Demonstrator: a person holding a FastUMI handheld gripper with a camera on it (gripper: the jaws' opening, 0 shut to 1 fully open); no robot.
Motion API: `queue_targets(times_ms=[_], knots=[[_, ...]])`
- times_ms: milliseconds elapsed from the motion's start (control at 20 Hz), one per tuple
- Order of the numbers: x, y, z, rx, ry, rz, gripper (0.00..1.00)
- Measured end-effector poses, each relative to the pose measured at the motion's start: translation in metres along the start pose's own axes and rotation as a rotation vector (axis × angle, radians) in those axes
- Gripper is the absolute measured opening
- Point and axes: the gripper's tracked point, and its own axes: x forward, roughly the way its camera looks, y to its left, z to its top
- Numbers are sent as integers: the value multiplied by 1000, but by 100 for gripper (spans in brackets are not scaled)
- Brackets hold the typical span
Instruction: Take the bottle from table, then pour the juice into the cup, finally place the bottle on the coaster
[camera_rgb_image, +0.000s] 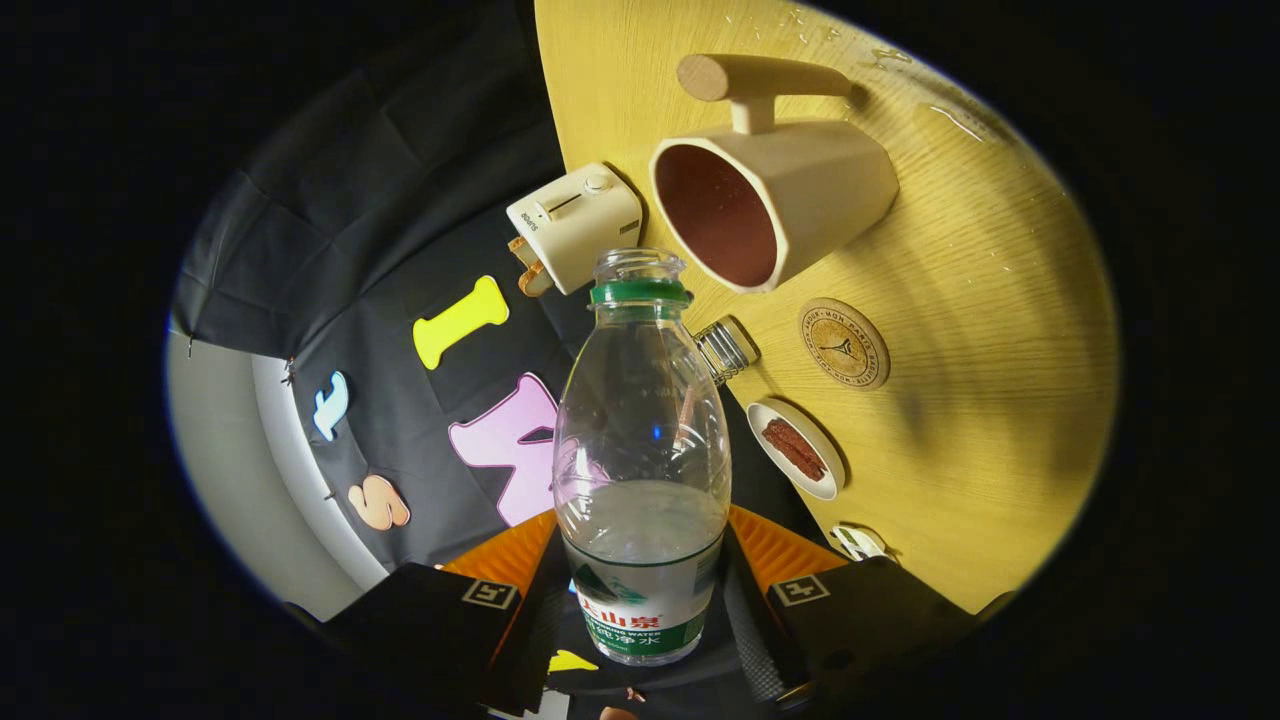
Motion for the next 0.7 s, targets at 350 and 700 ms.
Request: queue_targets(times_ms=[350,700], knots=[[9,-16,2,-190,-8,-37,76],[11,-26,7,-551,-30,-68,76]])
